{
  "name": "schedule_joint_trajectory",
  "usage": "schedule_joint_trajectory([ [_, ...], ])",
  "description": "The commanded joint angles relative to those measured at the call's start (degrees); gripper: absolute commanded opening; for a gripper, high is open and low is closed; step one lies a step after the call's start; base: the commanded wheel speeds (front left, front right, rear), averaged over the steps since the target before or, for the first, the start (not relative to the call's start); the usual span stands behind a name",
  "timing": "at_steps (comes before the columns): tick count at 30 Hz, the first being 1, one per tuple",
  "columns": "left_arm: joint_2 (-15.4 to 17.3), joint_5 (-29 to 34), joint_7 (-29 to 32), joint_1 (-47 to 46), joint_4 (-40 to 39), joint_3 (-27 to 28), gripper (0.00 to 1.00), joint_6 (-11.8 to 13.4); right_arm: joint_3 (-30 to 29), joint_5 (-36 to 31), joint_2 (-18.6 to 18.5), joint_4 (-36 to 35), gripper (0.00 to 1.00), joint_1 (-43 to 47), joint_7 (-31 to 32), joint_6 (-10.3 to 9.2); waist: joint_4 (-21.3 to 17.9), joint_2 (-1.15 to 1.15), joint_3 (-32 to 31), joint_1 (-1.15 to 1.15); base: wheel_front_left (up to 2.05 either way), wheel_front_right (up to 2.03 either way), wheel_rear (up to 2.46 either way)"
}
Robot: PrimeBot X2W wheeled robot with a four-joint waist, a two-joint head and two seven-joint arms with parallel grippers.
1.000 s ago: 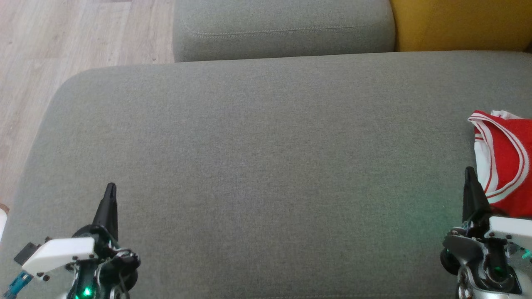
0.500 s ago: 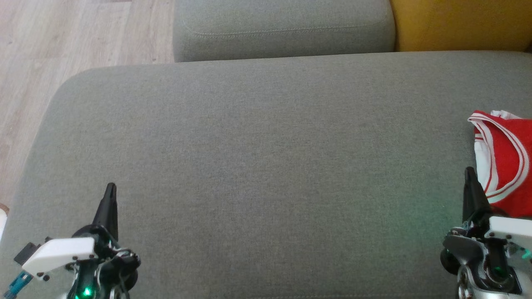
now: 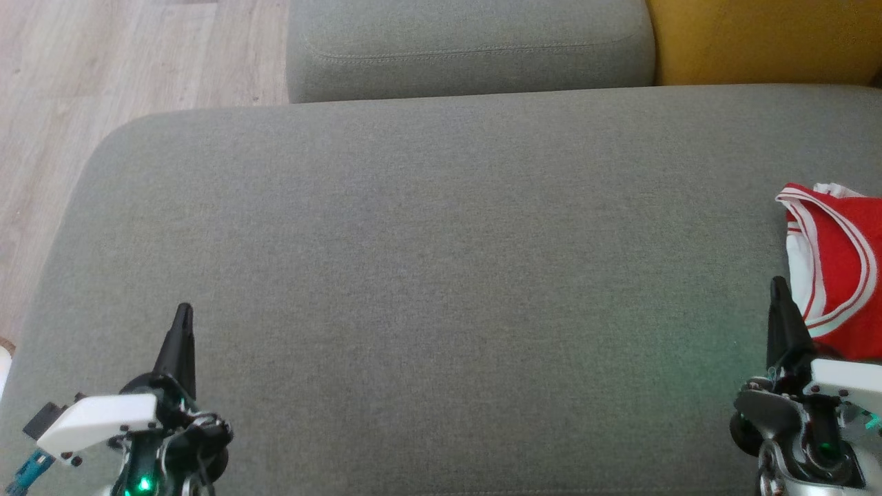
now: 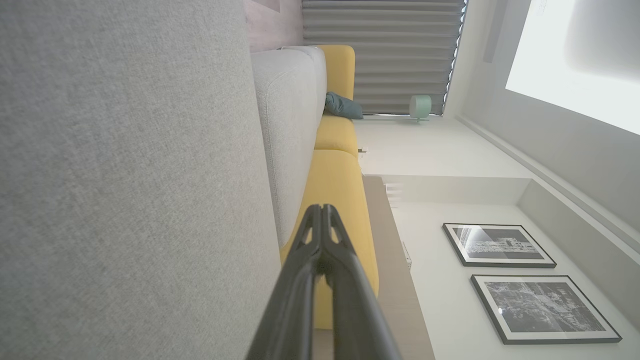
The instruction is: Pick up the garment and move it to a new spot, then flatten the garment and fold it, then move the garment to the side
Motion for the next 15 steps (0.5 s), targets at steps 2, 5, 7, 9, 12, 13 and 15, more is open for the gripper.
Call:
schedule_joint_trajectory([
  [2,0.6,-0.2,0.4,-3.2,-2.2,2.0,0.0,-0.4,1.2,0.4,-0.3,-2.2,0.0,-1.2,0.3,0.39,0.0,0.0,0.0,0.0,0.0,0.0,0.0],
  [5,0.6,-0.2,0.4,-3.2,-2.2,2.0,0.0,-0.4,1.2,0.4,-0.3,-2.2,0.0,-1.2,0.3,0.39,0.0,0.0,0.0,0.0,0.0,0.0,0.0],
  [7,0.6,-0.2,0.4,-3.2,-2.2,2.0,0.0,-0.4,1.2,0.4,-0.3,-2.2,0.0,-1.2,0.3,0.39,0.0,0.0,0.0,0.0,0.0,0.0,0.0],
  [9,0.6,-0.2,0.4,-3.2,-2.2,2.0,0.0,-0.4,1.2,0.4,-0.3,-2.2,0.0,-1.2,0.3,0.39,0.0,0.0,0.0,0.0,0.0,0.0,0.0],
  [12,0.6,-0.2,0.4,-3.2,-2.2,2.0,0.0,-0.4,1.2,0.4,-0.3,-2.2,0.0,-1.2,0.3,0.39,0.0,0.0,0.0,0.0,0.0,0.0,0.0],
  [13,0.6,-0.2,0.4,-3.2,-2.2,2.0,0.0,-0.4,1.2,0.4,-0.3,-2.2,0.0,-1.2,0.3,0.39,0.0,0.0,0.0,0.0,0.0,0.0,0.0],
  [15,0.6,-0.2,0.4,-3.2,-2.2,2.0,0.0,-0.4,1.2,0.4,-0.3,-2.2,0.0,-1.2,0.3,0.39,0.0,0.0,0.0,0.0,0.0,0.0,0.0],
])
